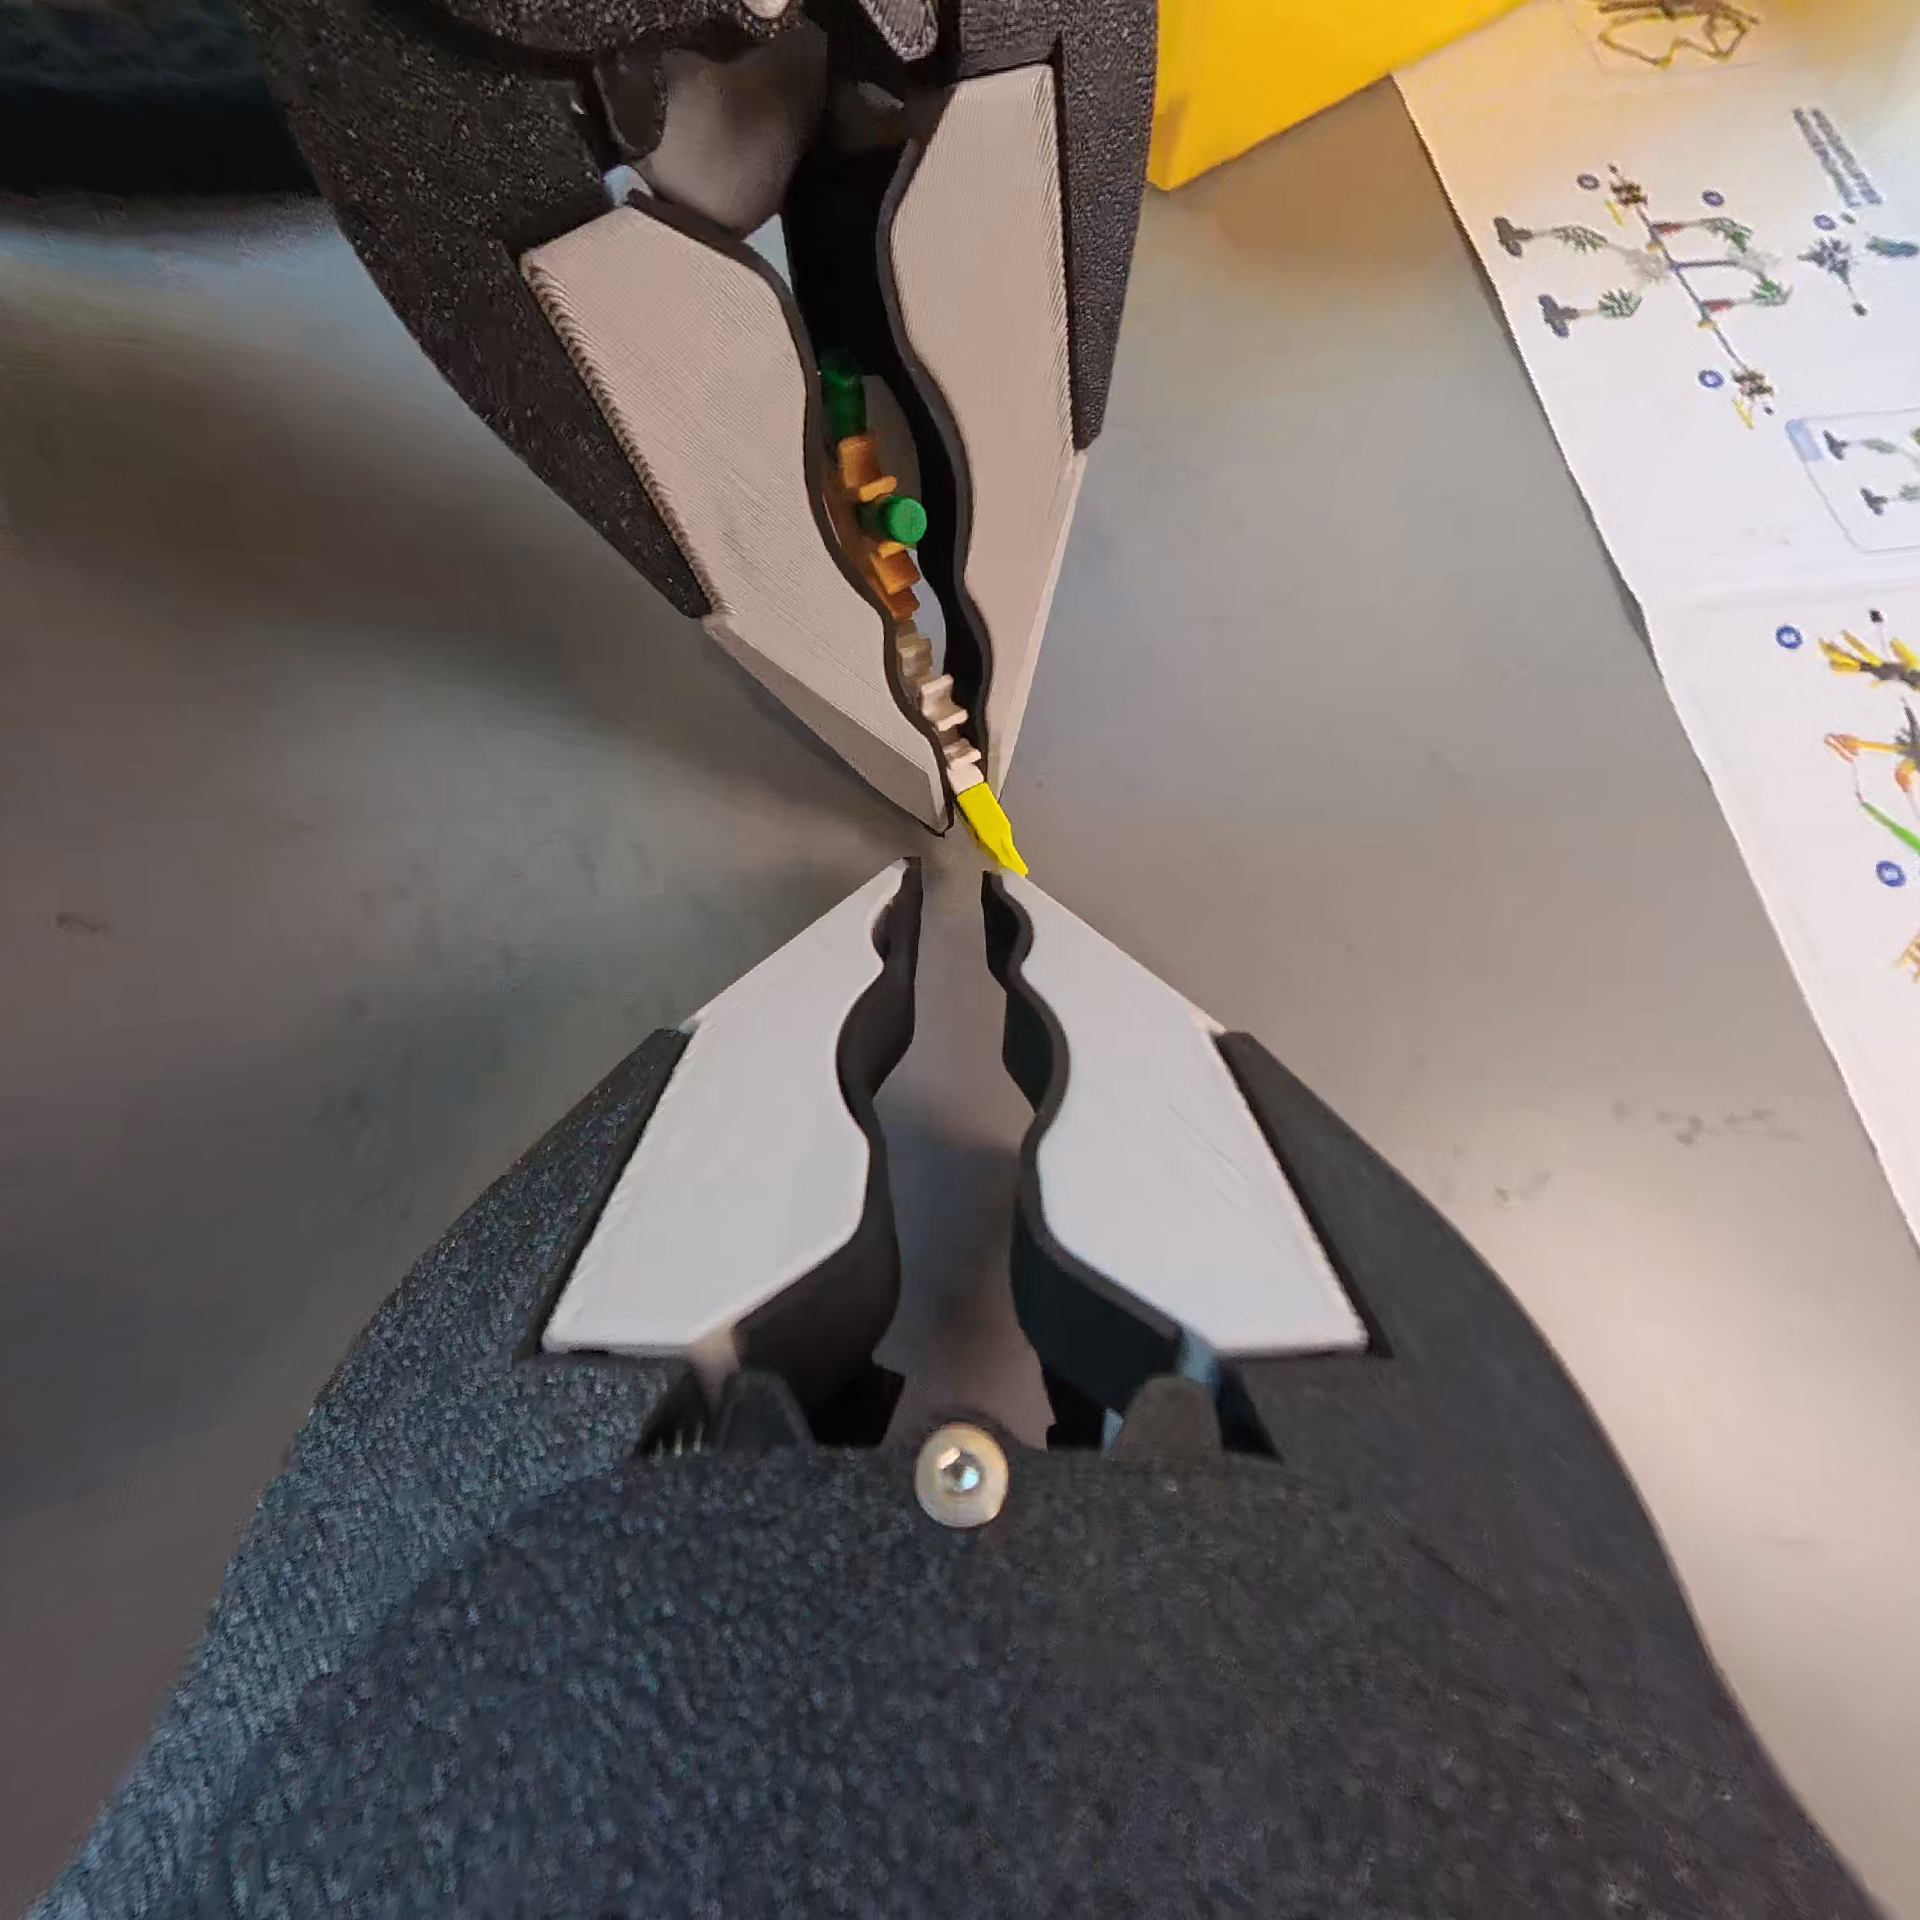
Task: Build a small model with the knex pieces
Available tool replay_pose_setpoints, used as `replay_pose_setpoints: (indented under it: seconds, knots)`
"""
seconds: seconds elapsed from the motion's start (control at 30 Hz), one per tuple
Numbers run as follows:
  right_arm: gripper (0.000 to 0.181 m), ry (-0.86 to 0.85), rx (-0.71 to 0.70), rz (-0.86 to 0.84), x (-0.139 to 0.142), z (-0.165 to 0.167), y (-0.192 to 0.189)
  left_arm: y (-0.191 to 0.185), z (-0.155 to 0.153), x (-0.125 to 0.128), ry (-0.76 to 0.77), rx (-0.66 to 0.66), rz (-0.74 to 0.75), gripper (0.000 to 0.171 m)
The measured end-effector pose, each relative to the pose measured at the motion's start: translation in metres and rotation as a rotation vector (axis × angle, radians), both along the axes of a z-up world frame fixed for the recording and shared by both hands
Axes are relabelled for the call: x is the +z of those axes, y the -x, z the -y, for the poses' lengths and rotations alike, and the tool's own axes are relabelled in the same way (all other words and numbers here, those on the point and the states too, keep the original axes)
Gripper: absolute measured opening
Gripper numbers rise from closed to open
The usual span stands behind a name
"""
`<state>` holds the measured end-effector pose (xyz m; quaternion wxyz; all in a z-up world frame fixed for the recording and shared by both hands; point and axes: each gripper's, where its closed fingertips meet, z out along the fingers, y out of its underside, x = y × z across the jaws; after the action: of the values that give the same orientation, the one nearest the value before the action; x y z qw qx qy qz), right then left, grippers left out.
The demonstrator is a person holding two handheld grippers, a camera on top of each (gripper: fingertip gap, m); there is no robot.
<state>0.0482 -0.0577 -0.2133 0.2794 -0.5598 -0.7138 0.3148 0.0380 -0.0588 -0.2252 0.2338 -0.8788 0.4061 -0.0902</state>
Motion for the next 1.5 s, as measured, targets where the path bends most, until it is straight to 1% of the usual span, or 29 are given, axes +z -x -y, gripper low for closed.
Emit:
replay_pose_setpoints:
  seconds: [0.03, 0.1, 0.13, 0.17, 0.23, 0.3, 0.4, 0.47, 0.53, 0.67, 0.73, 0.8, 0.87, 0.9, 0.97, 1.07, 1.2, 1.3, 1.33, 1.4, 1.5]
  knots:
    - [0.01, -0.023, 0.034, -0.009, 0.001, 0.002, 0.0, 0.001, 0.003, 0.001, -0.015, 0.011, 0.036, 0.005]
    - [0.017, -0.084, 0.058, -0.019, 0.003, -0.001, -0.001, 0.002, 0.009, 0.003, -0.023, 0.024, 0.114, 0.005]
    - [0.024, -0.086, 0.077, -0.03, 0.005, 0.001, 0.0, 0.002, 0.012, 0.004, -0.035, 0.024, 0.143, 0.005]
    - [0.024, -0.078, 0.096, -0.042, 0.007, 0.004, 0.001, 0.002, 0.015, 0.005, -0.047, 0.023, 0.17, 0.005]
    - [0.019, -0.054, 0.15, -0.071, 0.01, 0.014, 0.006, -0.001, 0.02, 0.01, -0.065, 0.015, 0.234, 0.005]
    - [0.007, -0.06, 0.168, -0.094, 0.013, 0.019, 0.011, -0.003, 0.023, 0.012, -0.064, 0.01, 0.278, 0.005]
    - [0.005, -0.073, 0.189, -0.119, 0.019, 0.02, 0.011, -0.005, 0.023, 0.016, -0.045, 0.039, 0.376, 0.005]
    - [0.004, -0.06, 0.144, -0.157, 0.024, 0.017, 0.015, -0.003, 0.02, 0.021, -0.028, 0.095, 0.48, 0.005]
    - [0.004, -0.092, 0.065, -0.181, 0.027, 0.012, 0.02, 0.002, 0.013, 0.024, -0.028, 0.167, 0.551, 0.005]
    - [0.004, -0.268, -0.123, -0.179, 0.026, -0.005, 0.028, 0.011, -0.005, 0.025, -0.046, 0.33, 0.656, 0.006]
    - [0.004, -0.335, -0.224, -0.21, 0.033, -0.013, 0.03, 0.013, -0.014, 0.032, -0.058, 0.402, 0.719, 0.006]
    - [0.005, -0.437, -0.286, -0.22, 0.04, -0.021, 0.03, 0.013, -0.023, 0.04, -0.055, 0.472, 0.79, 0.006]
    - [0.005, -0.509, -0.337, -0.232, 0.045, -0.029, 0.031, 0.014, -0.032, 0.044, -0.047, 0.54, 0.858, 0.006]
    - [0.001, -0.531, -0.361, -0.235, 0.048, -0.033, 0.03, 0.012, -0.035, 0.047, -0.033, 0.57, 0.908, 0.006]
    - [0.0, -0.601, -0.383, -0.23, 0.05, -0.04, 0.03, 0.01, -0.042, 0.051, 0.006, 0.629, 1.017, 0.003]
    - [0.002, -0.625, -0.381, -0.271, 0.058, -0.045, 0.031, 0.011, -0.047, 0.058, -0.005, 0.636, 1.062, 0.004]
    - [0.001, -0.588, -0.367, -0.295, 0.063, -0.047, 0.032, 0.013, -0.048, 0.062, -0.016, 0.599, 1.064, 0.005]
    - [0.002, -0.484, -0.366, -0.334, 0.067, -0.045, 0.032, 0.014, -0.046, 0.066, -0.036, 0.569, 1.057, 0.005]
    - [0.002, -0.412, -0.363, -0.363, 0.069, -0.044, 0.032, 0.014, -0.045, 0.068, -0.041, 0.553, 1.056, 0.005]
    - [0.003, -0.209, -0.358, -0.409, 0.074, -0.042, 0.03, 0.013, -0.041, 0.074, -0.052, 0.51, 1.044, 0.005]
    - [0.003, 0.078, -0.308, -0.495, 0.086, -0.035, 0.026, 0.018, -0.033, 0.081, -0.091, 0.444, 0.974, 0.005]
